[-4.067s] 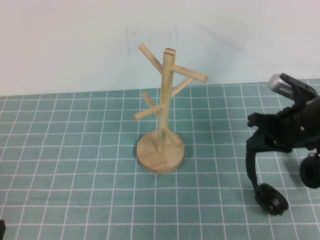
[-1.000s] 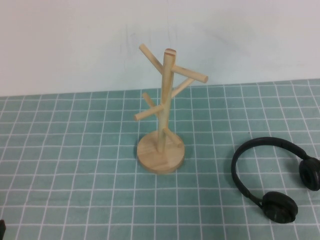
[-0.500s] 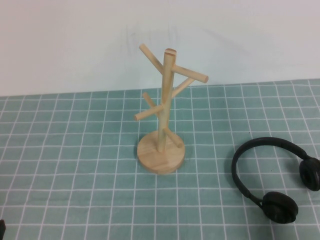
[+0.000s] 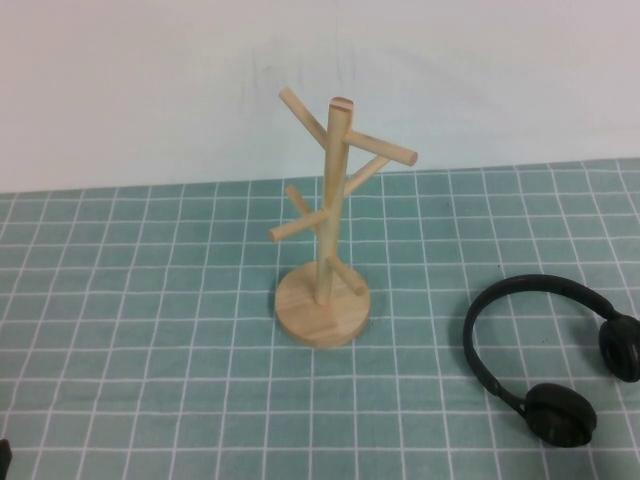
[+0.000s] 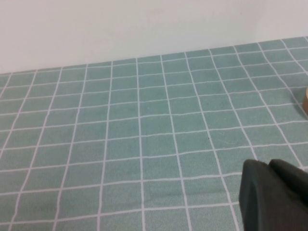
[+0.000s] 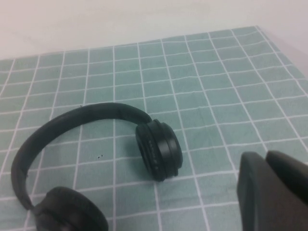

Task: Take out the headphones from the headphone stand

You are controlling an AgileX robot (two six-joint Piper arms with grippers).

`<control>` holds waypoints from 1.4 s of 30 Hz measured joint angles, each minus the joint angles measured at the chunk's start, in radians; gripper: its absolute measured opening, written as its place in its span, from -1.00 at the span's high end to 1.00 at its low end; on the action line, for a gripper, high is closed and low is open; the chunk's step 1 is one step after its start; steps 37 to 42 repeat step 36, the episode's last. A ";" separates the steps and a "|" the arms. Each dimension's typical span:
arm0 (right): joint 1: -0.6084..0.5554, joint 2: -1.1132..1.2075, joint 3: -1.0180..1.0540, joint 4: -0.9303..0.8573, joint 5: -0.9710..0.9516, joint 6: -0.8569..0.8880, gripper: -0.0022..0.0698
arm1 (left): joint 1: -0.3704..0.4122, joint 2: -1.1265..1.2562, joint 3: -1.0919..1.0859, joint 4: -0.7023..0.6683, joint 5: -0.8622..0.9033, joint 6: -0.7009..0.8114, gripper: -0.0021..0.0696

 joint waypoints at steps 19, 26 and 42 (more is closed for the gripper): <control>0.000 -0.004 0.000 -0.016 0.000 0.032 0.96 | 0.000 0.000 0.000 0.000 0.000 0.000 0.96; 0.000 -0.004 0.000 -0.016 0.000 0.032 0.96 | 0.000 0.000 0.000 0.000 0.000 0.000 0.96; 0.000 -0.004 0.000 -0.016 0.000 0.032 0.96 | 0.000 0.000 0.000 0.000 0.000 0.000 0.96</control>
